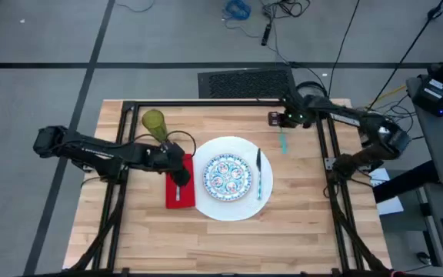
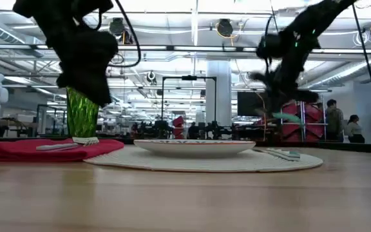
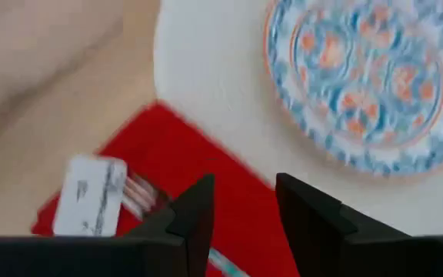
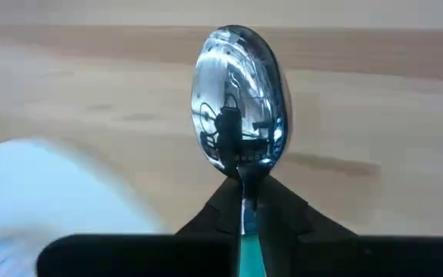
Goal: Set table place
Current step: Put the light green spoon between the white table knife and blue patterned plate on the white tablemat
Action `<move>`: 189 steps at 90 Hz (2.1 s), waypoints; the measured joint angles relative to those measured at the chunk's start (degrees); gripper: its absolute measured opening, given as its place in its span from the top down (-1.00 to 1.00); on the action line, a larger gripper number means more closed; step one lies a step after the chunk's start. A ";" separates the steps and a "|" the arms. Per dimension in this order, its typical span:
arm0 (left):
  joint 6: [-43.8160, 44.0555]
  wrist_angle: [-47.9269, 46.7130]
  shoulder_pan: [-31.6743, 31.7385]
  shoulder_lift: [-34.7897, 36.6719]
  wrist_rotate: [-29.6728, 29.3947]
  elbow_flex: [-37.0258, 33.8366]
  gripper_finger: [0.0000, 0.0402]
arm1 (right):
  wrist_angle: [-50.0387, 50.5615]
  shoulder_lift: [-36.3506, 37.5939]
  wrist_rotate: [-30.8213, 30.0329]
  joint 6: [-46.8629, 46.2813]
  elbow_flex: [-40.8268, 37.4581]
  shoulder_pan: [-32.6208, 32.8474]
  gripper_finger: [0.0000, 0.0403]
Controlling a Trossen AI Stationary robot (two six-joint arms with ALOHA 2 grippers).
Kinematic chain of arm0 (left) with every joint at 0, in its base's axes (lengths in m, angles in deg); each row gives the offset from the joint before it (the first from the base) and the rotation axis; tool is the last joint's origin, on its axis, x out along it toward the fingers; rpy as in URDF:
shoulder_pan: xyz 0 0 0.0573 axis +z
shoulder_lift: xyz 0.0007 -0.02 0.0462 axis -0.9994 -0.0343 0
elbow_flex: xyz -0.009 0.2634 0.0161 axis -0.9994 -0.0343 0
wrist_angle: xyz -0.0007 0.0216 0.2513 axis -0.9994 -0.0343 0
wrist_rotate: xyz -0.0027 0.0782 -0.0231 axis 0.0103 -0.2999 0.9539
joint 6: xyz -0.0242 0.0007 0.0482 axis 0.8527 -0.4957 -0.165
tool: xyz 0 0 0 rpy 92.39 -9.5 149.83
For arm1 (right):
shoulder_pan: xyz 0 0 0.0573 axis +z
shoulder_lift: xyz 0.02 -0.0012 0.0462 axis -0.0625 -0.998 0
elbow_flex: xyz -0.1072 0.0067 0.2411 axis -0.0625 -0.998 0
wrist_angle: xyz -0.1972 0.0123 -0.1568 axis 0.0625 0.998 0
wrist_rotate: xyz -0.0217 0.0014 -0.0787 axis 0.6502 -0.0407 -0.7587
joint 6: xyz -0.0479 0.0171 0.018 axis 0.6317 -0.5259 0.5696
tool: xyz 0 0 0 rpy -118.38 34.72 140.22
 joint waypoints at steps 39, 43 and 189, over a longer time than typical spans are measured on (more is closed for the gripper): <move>-18.48 36.37 4.32 2.90 8.59 5.38 0.38 | -46.93 9.55 -0.53 0.10 0.13 24.50 0.98; -18.41 39.69 4.98 2.67 10.90 5.83 0.38 | -49.40 9.29 -1.54 0.92 0.13 26.00 0.98; -9.34 72.28 7.98 -28.13 47.87 26.74 -0.33 | -64.37 8.21 16.53 14.77 0.11 33.98 0.96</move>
